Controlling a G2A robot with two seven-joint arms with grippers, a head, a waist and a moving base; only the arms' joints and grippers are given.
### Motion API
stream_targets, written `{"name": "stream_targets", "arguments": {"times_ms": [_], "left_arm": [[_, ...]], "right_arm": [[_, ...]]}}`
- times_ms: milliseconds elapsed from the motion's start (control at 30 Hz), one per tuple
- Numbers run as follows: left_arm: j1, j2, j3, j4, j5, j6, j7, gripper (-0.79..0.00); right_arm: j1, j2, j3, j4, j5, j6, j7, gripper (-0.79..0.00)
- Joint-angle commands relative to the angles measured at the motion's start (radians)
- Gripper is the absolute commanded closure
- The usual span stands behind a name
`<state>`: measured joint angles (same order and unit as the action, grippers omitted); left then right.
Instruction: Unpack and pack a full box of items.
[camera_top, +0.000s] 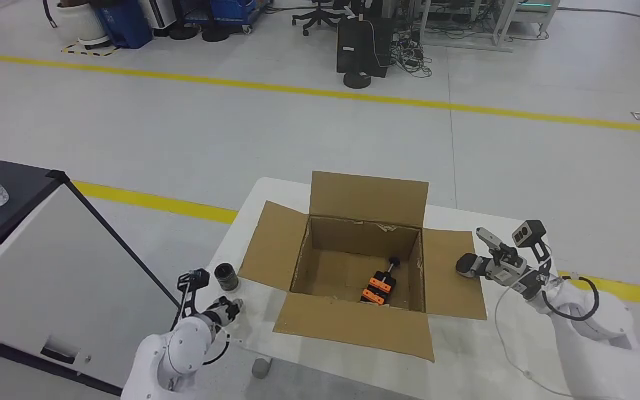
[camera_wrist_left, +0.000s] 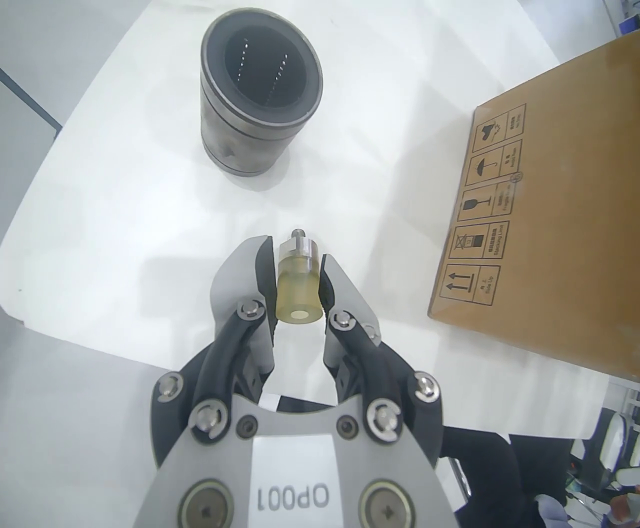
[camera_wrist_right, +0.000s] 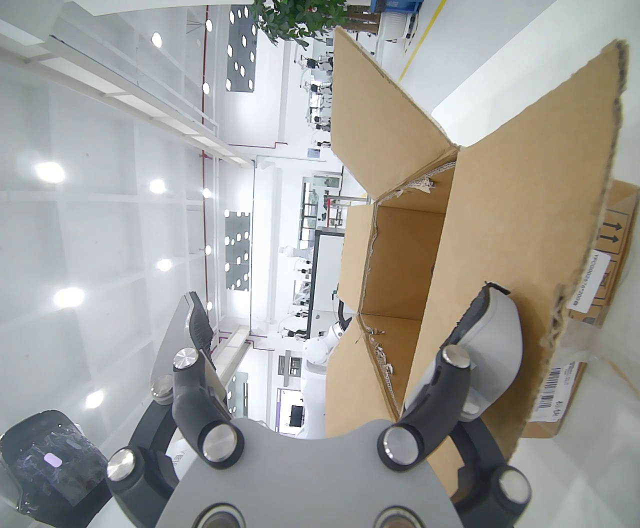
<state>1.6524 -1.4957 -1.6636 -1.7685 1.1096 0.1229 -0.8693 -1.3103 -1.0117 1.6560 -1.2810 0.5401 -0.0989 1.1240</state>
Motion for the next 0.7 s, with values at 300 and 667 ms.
{"name": "stream_targets", "arguments": {"times_ms": [300, 667], "left_arm": [[-0.023, 0.009, 0.048, 0.012, 0.049, 0.041, -0.016, 0.0], [-0.037, 0.018, 0.089, 0.037, 0.069, 0.061, -0.05, 0.0]], "right_arm": [[0.0, 0.0, 0.0, 0.0, 0.0, 0.0, 0.0, -0.785], [0.0, 0.0, 0.0, 0.0, 0.0, 0.0, 0.0, -0.785]]}}
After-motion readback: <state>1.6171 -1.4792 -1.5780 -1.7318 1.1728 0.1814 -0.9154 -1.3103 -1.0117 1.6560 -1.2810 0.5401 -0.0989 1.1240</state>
